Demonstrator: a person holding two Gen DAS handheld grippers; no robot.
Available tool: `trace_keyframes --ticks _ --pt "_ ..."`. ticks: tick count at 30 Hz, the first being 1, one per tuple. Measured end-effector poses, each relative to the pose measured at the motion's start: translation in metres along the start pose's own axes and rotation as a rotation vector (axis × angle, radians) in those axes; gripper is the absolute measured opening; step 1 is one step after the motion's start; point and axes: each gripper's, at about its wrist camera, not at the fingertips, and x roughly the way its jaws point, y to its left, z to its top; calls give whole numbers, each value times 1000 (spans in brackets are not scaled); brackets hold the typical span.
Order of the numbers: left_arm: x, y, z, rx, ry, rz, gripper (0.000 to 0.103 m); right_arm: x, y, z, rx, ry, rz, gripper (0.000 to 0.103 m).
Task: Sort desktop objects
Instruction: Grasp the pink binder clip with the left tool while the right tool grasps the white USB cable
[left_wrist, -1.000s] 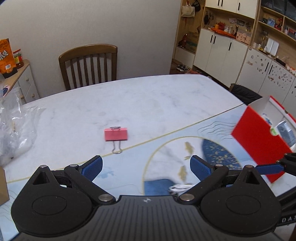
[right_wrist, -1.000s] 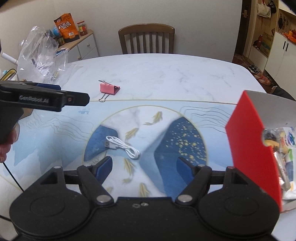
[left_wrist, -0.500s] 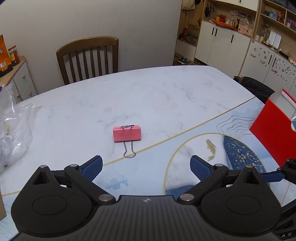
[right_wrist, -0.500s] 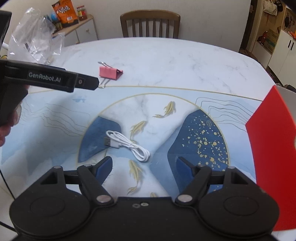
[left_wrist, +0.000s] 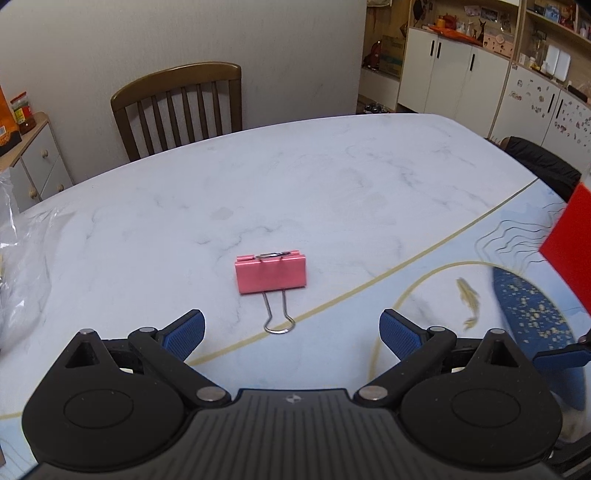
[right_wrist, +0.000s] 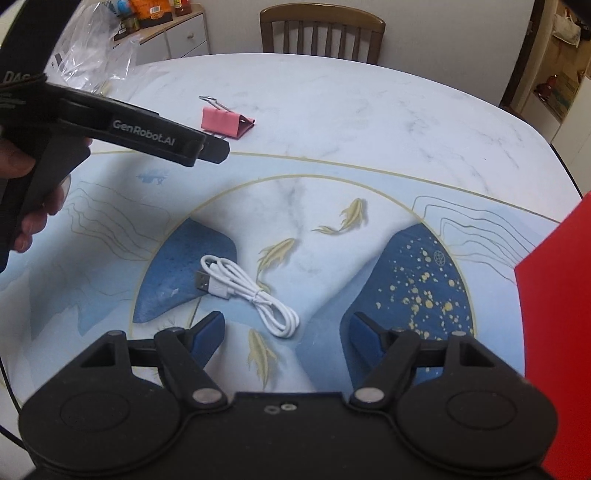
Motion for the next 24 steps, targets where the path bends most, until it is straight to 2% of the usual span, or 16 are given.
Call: trace_keyframes --ticks 12,15,19,24 --pt "29 6 10 -1 -18 30 101 4 7 3 -34 2 8 66" --pt "34 5 11 3 -25 35 101 4 11 3 -54 -8 19 60" --pt "37 3 13 20 -40 47 101 3 18 4 -88 -26 37 44" --pt "43 3 15 34 -38 52 100 3 25 5 -105 -33 46 32"
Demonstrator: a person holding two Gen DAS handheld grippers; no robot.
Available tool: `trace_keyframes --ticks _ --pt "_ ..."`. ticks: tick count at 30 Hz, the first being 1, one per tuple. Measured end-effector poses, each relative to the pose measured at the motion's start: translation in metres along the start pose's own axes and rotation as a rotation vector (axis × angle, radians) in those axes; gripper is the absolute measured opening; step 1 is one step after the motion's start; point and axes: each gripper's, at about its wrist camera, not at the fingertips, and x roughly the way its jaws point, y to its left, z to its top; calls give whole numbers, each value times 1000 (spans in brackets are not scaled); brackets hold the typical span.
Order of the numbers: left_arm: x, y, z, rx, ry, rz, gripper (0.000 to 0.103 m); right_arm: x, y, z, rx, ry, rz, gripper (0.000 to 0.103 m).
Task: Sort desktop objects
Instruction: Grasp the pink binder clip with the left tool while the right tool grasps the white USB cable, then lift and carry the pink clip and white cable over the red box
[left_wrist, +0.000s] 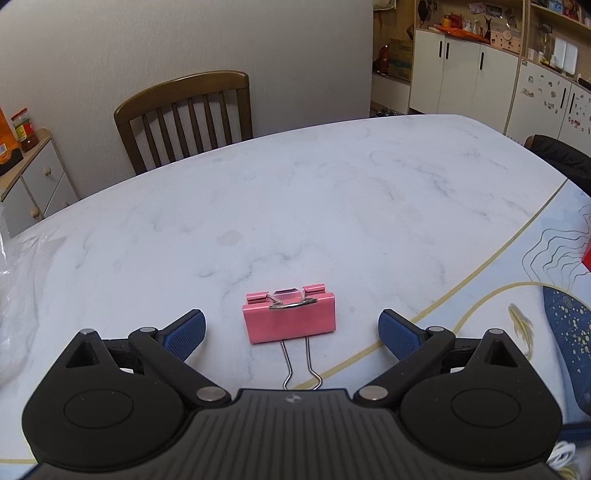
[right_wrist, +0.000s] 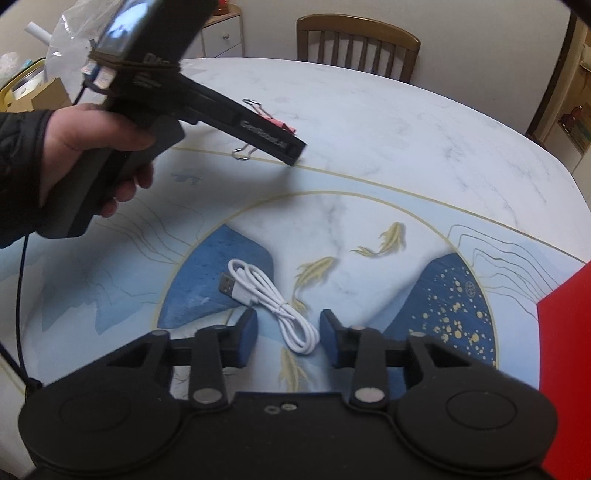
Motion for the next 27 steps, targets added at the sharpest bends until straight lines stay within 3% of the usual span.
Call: trace_keyframes --ticks 4,18,27 --pt "-1 -1 -1 14 -14 5 94 -2 7 -1 -31 -3 2 20" --pt "1 0 5 4 -6 -35 49 -7 1 -6 20 24 -1 18" --pt "-9 -7 1 2 23 -53 49 -17 -14 -17 116 39 -18 17"
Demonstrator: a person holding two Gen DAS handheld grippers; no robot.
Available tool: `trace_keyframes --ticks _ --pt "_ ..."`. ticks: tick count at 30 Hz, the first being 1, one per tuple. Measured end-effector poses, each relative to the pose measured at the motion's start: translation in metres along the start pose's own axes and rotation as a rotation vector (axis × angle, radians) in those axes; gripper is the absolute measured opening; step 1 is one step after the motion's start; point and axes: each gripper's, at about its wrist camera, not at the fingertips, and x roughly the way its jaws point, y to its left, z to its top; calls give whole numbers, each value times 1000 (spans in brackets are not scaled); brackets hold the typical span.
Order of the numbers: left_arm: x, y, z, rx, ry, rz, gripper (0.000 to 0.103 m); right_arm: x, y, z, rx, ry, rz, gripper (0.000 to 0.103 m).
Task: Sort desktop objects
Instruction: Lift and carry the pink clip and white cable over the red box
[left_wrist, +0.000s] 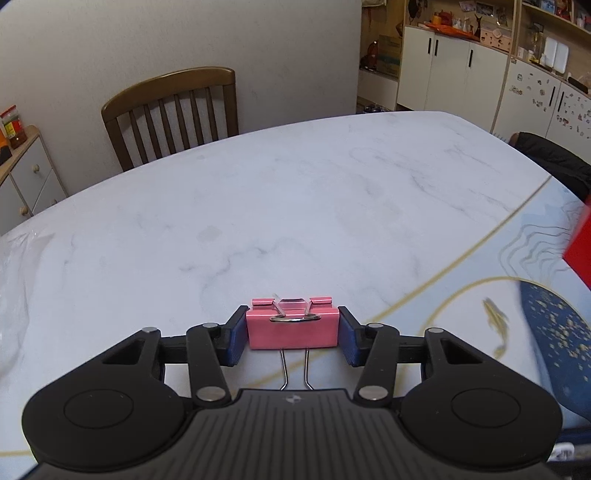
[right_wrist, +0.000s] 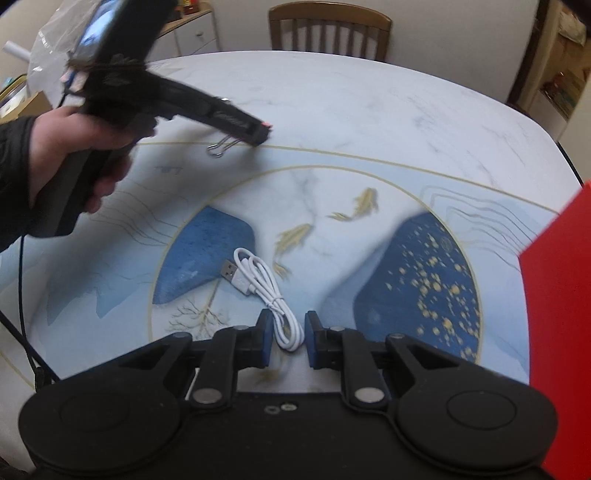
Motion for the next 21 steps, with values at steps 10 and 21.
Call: trace_keyframes --ticks 10,21 --pt "-38 -24 -28 -25 46 -76 49 -24 -18 -17 78 -11 -26 16" --pt "-85 -65 -54 -29 88 -162 49 -62 -34 -42 144 -71 -59 14"
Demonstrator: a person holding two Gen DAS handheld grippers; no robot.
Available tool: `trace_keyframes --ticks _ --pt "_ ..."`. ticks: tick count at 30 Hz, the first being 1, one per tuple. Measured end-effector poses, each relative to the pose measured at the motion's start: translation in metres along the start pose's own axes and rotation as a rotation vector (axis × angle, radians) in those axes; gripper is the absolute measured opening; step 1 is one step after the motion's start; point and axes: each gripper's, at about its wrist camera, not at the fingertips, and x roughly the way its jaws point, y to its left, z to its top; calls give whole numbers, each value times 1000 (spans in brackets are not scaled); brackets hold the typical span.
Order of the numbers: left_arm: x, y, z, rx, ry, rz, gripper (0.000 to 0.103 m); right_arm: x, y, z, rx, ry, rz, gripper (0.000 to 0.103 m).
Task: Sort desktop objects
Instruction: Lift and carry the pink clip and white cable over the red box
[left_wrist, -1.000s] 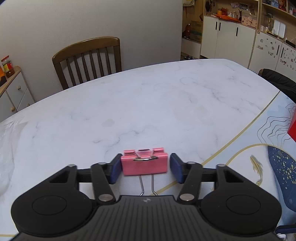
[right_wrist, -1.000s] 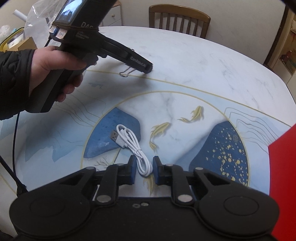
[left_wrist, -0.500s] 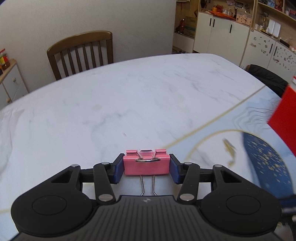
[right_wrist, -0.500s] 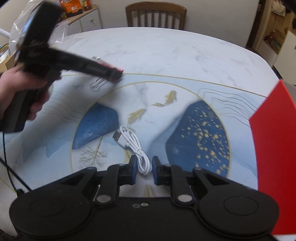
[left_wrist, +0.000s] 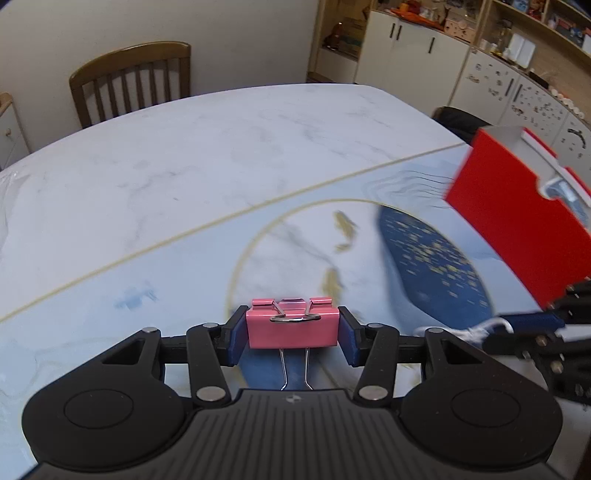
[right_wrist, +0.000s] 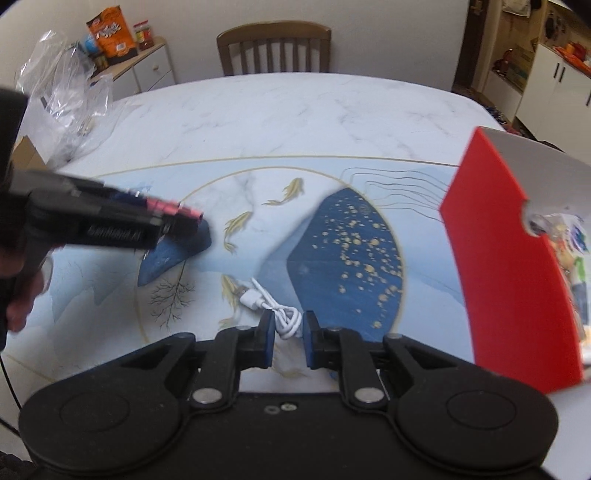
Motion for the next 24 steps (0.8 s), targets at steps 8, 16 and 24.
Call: trace_keyframes --ticks 8,16,24 --pt "-26 -34 -11 14 23 -30 49 -26 -16 -14 56 -40 -24 13" --pt "-48 -68 -11 40 5 -59 49 -61 -35 -22 88 -108 -38 13" --pt "-60 -105 0 74 -35 -74 49 -99 -62 -28 120 -179 -70 13"
